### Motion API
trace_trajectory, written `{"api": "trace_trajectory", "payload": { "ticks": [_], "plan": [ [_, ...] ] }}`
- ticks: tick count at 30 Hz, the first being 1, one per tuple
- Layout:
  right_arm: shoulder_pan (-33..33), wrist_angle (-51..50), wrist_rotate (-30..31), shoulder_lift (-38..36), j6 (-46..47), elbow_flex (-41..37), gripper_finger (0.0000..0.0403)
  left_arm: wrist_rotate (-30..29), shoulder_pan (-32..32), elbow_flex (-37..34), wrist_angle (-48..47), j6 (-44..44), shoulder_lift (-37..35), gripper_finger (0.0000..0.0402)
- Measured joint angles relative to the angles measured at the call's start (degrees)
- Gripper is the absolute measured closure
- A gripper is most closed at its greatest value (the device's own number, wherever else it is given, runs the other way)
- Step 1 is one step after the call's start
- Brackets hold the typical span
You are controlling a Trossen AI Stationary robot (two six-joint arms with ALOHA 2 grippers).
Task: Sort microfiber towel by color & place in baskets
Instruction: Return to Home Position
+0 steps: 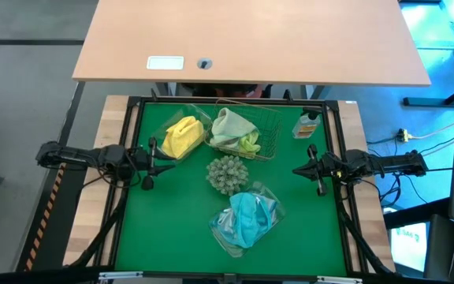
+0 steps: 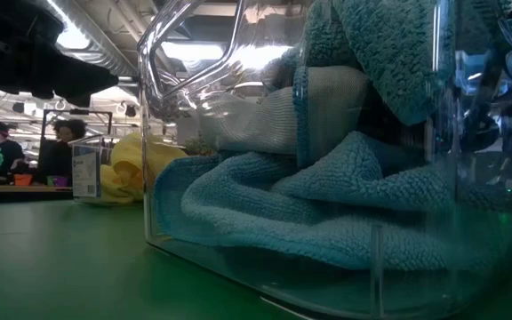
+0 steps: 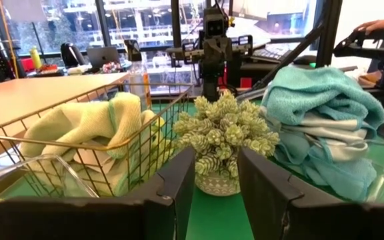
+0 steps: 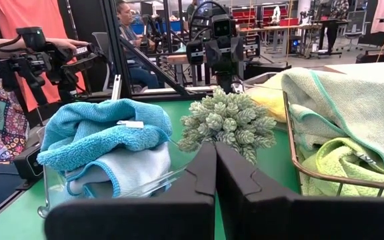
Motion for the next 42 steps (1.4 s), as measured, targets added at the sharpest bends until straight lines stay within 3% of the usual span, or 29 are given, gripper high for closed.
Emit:
{"api": "trace_trajectory", "payload": {
  "ticks": [16,42],
  "plan": [
    [-5.4,0.0,0.0,0.0,0.0,0.0,0.0402,-0.1,4.5,0.0,0.0,0.0,-4.3,0.0292],
    [-5.3,0.0,0.0,0.0,0.0,0.0,0.0402,0.0,4.5,0.0,0.0,0.0,-4.3,0.0292]
  ]
}}
